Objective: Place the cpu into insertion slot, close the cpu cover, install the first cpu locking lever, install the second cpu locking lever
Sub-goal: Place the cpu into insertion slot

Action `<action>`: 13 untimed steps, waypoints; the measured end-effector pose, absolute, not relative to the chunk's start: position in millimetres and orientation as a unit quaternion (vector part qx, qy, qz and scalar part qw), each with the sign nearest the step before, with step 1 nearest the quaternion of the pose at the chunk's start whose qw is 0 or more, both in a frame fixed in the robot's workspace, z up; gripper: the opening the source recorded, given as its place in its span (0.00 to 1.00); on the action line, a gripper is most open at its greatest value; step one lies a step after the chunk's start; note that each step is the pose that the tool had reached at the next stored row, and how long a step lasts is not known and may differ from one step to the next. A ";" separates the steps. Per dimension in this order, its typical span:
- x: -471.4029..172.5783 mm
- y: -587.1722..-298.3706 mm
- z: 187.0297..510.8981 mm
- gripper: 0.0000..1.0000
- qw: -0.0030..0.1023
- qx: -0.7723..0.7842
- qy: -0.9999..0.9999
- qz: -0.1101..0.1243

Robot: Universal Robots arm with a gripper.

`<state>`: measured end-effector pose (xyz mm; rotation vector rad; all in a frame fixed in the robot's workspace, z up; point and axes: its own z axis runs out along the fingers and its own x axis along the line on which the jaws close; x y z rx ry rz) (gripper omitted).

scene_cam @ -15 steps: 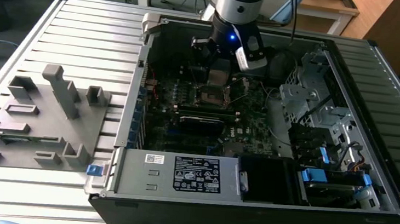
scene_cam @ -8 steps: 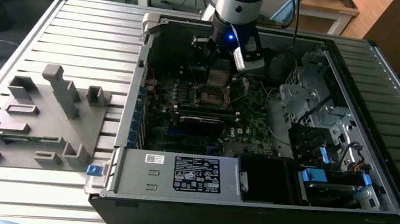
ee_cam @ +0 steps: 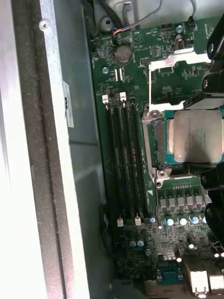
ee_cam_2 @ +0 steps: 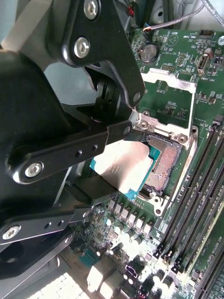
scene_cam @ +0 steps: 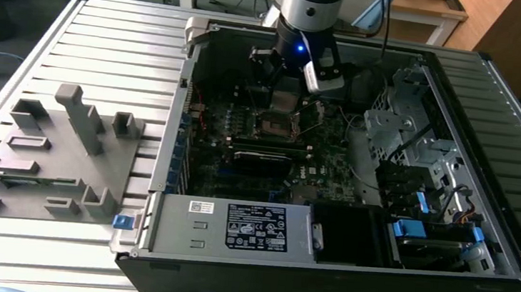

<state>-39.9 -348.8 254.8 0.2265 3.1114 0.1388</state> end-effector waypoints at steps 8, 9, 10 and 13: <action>-39.9 -348.8 254.2 0.54 0.012 0.130 0.990 0.044; -39.9 -348.8 254.1 0.54 0.012 0.139 0.989 0.044; -39.9 -348.8 253.9 0.54 0.013 0.148 0.988 0.044; -39.9 -348.8 253.6 0.54 0.014 0.175 0.983 0.043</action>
